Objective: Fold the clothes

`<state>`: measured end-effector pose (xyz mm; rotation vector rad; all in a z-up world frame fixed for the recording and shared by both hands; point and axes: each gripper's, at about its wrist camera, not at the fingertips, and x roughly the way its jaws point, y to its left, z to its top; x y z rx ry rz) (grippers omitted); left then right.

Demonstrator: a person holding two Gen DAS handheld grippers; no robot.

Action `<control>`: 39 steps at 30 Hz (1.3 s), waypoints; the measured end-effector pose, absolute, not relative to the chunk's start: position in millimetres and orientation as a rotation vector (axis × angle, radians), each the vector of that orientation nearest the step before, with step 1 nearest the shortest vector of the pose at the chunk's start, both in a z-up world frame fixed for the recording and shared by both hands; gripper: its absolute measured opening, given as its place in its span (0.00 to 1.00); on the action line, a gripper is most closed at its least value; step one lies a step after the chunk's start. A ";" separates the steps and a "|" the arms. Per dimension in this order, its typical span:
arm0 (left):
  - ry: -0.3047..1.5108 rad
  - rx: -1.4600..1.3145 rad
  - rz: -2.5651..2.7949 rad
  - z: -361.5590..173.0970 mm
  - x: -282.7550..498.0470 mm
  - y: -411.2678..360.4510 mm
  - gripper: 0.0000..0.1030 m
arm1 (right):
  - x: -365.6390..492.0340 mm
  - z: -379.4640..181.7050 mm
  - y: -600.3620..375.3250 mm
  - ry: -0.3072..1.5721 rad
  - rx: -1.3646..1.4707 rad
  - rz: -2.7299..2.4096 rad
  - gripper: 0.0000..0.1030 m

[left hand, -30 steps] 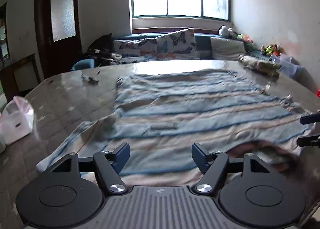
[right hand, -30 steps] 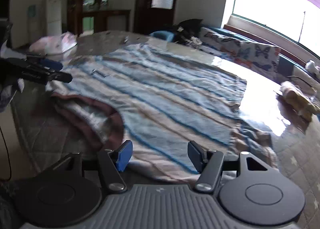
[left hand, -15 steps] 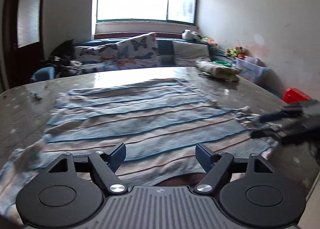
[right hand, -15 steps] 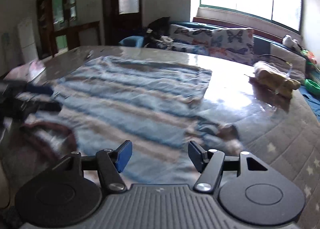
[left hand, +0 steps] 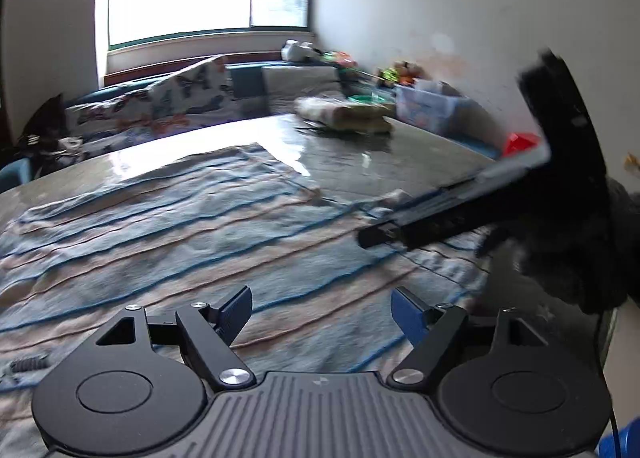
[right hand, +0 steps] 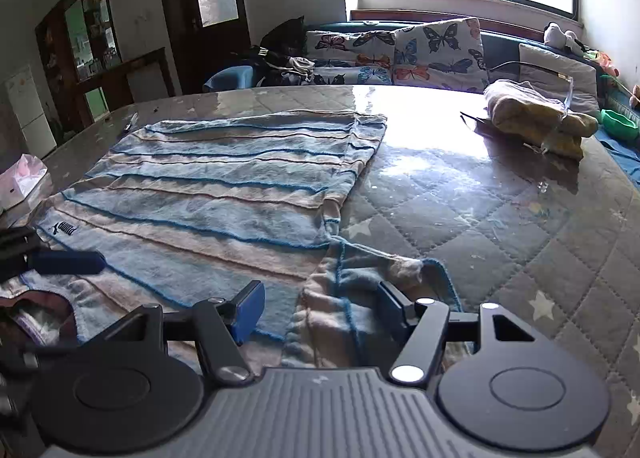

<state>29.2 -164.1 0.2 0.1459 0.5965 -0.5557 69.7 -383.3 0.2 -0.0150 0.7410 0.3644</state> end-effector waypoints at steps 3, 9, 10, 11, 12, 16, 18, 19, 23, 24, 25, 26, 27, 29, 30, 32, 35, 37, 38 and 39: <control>0.637 0.173 -0.591 -9.1 32.1 -174.1 0.77 | 72.2 0.0 -384.9 0.734 -0.011 0.367 0.61; 0.645 0.197 -0.607 -16.9 29.0 -178.5 0.79 | 81.7 -0.4 -386.5 0.713 -0.018 0.368 0.61; 0.646 0.197 -0.608 -17.0 29.0 -178.7 0.79 | 82.5 0.6 -387.1 0.700 -0.021 0.357 0.61; 0.646 0.197 -0.608 -17.1 29.1 -178.8 0.80 | 83.1 2.0 -388.1 0.688 -0.022 0.346 0.61; 0.646 0.197 -0.608 -17.1 29.2 -178.9 0.80 | 82.8 3.6 -389.4 0.683 -0.014 0.343 0.61; 0.649 0.189 -0.605 -16.0 30.6 -179.0 0.80 | 75.3 5.3 -391.1 0.693 0.013 0.375 0.61; 0.647 0.191 -0.606 -16.1 30.7 -179.2 0.80 | 70.1 4.8 -391.0 0.705 0.019 0.394 0.61; 0.647 0.192 -0.607 -16.2 30.6 -179.2 0.80 | 67.5 4.6 -390.9 0.710 0.023 0.404 0.61; 0.644 0.197 -0.608 -16.7 30.1 -179.7 0.81 | 71.2 -2.3 -390.3 0.718 0.018 0.392 0.61; 0.644 0.198 -0.608 -16.9 29.9 -179.8 0.81 | 73.7 -3.2 -390.5 0.715 0.021 0.385 0.61; 0.643 0.199 -0.609 -17.0 29.8 -179.9 0.81 | 75.7 -2.8 -390.6 0.711 0.023 0.378 0.61; 0.643 0.200 -0.609 -17.1 29.6 -180.0 0.81 | 78.6 -2.2 -391.0 0.707 0.026 0.370 0.61; 0.642 0.200 -0.610 -17.3 29.4 -180.0 0.82 | 82.4 -1.8 -392.1 0.704 0.025 0.356 0.61; 0.640 0.200 -0.612 -17.7 29.3 -179.4 0.82 | 87.4 -2.4 -394.6 0.703 0.012 0.320 0.61; 0.640 0.199 -0.613 -17.9 29.2 -179.2 0.82 | 88.7 -2.7 -397.3 0.704 0.018 0.304 0.61; 0.640 0.197 -0.615 -18.1 29.4 -179.0 0.82 | 89.2 -2.0 -403.2 0.704 0.037 0.279 0.61; 0.639 0.196 -0.618 -18.6 29.8 -179.2 0.83 | 80.4 4.4 -405.1 0.676 0.028 0.273 0.61; 0.639 0.196 -0.618 -18.8 29.9 -179.3 0.84 | 74.4 7.7 -402.7 0.663 0.015 0.284 0.61; 0.640 0.196 -0.618 -18.8 29.9 -179.3 0.84 | 72.1 8.3 -400.1 0.659 -0.003 0.286 0.61; 0.640 0.196 -0.618 -18.8 30.0 -179.4 0.84 | 70.4 8.1 -397.5 0.656 -0.024 0.280 0.61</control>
